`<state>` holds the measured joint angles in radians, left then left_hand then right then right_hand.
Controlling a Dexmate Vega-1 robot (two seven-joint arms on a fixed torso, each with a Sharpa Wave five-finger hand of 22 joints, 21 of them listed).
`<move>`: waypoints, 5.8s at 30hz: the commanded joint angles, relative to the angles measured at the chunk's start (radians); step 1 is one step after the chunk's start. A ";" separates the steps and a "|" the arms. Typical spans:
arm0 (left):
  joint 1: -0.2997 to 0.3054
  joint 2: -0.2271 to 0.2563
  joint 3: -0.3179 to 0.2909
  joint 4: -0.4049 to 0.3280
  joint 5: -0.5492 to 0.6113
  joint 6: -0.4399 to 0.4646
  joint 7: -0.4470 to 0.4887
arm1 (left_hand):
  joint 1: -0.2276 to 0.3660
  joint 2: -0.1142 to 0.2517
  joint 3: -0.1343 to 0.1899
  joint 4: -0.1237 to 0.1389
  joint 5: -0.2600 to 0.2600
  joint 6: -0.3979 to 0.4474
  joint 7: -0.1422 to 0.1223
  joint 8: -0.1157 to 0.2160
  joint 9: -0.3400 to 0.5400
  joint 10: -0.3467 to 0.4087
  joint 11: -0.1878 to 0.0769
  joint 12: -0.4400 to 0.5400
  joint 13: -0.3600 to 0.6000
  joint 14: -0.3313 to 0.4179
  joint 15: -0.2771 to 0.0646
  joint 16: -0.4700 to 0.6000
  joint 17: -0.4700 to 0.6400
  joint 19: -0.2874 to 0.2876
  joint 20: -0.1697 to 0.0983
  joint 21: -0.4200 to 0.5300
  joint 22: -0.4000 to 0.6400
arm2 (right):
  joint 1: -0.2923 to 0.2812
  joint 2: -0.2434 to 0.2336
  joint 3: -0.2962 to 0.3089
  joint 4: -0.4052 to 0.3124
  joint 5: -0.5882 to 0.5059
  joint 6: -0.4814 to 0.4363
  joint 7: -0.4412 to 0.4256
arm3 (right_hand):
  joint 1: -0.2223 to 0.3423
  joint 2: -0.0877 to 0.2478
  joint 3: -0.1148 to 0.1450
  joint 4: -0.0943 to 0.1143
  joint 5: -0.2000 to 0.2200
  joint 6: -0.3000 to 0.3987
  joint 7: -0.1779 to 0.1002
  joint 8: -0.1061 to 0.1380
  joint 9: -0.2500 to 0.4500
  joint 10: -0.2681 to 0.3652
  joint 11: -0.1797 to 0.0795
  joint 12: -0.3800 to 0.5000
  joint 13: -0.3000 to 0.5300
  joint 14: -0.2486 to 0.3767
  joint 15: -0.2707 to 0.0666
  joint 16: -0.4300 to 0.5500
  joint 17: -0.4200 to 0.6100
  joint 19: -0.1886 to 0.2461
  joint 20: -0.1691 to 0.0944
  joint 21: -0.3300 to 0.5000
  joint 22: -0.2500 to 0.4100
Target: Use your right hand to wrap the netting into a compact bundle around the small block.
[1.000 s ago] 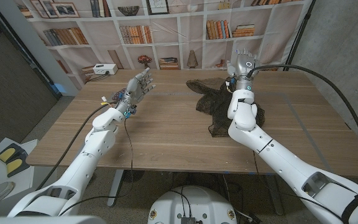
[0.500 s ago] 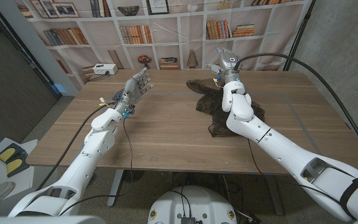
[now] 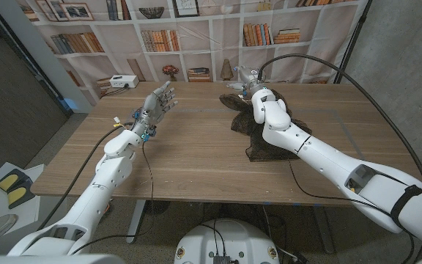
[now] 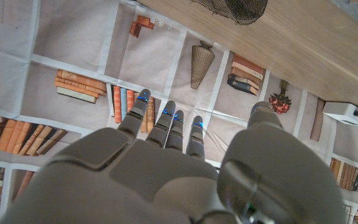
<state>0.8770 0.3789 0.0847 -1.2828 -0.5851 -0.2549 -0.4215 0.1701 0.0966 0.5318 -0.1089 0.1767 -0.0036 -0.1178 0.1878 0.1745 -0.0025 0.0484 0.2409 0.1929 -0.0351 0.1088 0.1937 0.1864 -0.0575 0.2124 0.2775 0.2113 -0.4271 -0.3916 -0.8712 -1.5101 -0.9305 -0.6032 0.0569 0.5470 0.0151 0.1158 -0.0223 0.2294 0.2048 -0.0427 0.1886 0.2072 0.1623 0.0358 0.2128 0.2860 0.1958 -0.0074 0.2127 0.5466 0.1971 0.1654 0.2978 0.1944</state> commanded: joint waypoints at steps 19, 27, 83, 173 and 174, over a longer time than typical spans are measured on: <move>0.117 0.041 -0.029 -0.164 -0.003 0.008 0.070 | -0.012 -0.002 0.007 0.000 0.002 0.009 -0.003 0.003 0.005 0.009 0.002 0.000 0.005 0.013 0.003 0.007 0.002 0.012 0.001 -0.001 0.004 | 0.210 0.120 -0.183 0.396 -0.062 0.003 0.282 | -0.022 0.001 -0.009 0.008 0.017 -0.007 0.014 0.009 0.005 -0.032 0.015 -0.005 0.007 -0.034 0.008 -0.008 -0.003 -0.029 0.004 -0.013 0.005; 0.125 0.046 -0.027 -0.177 -0.004 0.005 0.069 | -0.012 -0.002 0.007 -0.001 0.002 0.008 -0.004 0.002 0.005 0.004 -0.001 -0.003 0.005 0.013 0.004 0.006 0.002 0.012 0.001 -0.001 0.004 | 0.250 0.146 -0.228 0.471 -0.075 -0.025 0.397 | -0.035 0.001 -0.015 0.014 0.022 0.016 0.016 0.019 0.006 -0.037 0.018 -0.003 0.008 -0.039 0.014 -0.006 -0.003 -0.040 0.005 -0.018 0.006; 0.043 0.042 0.002 -0.092 -0.004 0.033 0.026 | -0.012 0.000 0.012 -0.003 0.003 0.006 -0.004 -0.001 0.005 -0.002 -0.003 -0.011 0.007 0.019 0.006 0.004 0.002 0.015 0.002 -0.001 0.004 | -0.078 0.170 0.135 0.381 0.295 0.057 -0.804 | 0.327 0.165 0.229 -0.115 0.059 0.843 0.037 0.340 0.058 0.654 -0.114 0.312 0.054 0.505 -0.195 0.189 0.037 0.179 -0.097 0.044 0.000; -0.121 -0.017 0.086 0.055 0.044 0.034 -0.085 | -0.014 -0.001 0.017 -0.006 0.003 0.001 -0.004 -0.001 0.005 -0.005 -0.006 -0.018 0.008 0.020 0.005 0.001 0.002 0.017 0.002 -0.004 0.004 | -0.657 0.028 0.195 -0.383 -0.420 -0.793 -0.028 | 0.308 0.109 0.380 -0.119 -0.039 0.793 0.080 0.406 0.050 0.631 -0.042 0.241 0.004 0.600 -0.121 0.127 0.017 0.285 -0.082 0.083 0.003; -0.121 -0.017 0.086 0.055 0.043 0.034 -0.086 | -0.014 -0.001 0.017 -0.006 0.003 0.001 -0.004 -0.001 0.005 -0.005 -0.006 -0.018 0.008 0.020 0.005 0.001 0.002 0.017 0.002 -0.004 0.004 | -0.650 0.023 0.189 -0.368 -0.517 -0.793 0.107 | 0.301 0.111 0.381 -0.116 -0.039 0.785 0.079 0.401 0.045 0.618 -0.040 0.232 0.002 0.589 -0.121 0.124 0.020 0.276 -0.082 0.080 0.003</move>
<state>0.7577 0.3628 0.1695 -1.2263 -0.5429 -0.2219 -0.5038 0.1609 0.0979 0.5402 -0.1172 0.1767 -0.0038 -0.1177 0.1878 0.1745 -0.0083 0.0429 0.2276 0.1975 -0.0248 0.1125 0.1937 0.1864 -0.0467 0.2124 0.2775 0.2113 -1.1606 -0.3705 -0.5957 -1.9218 -1.0492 -1.0821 -0.4824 0.8652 0.1228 0.4896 -0.1429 0.1912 1.0172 0.0382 0.6063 0.2595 0.8036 -0.0079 0.4617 0.2910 0.8070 -0.0932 0.3449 0.5582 0.4899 0.0829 0.3820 0.1947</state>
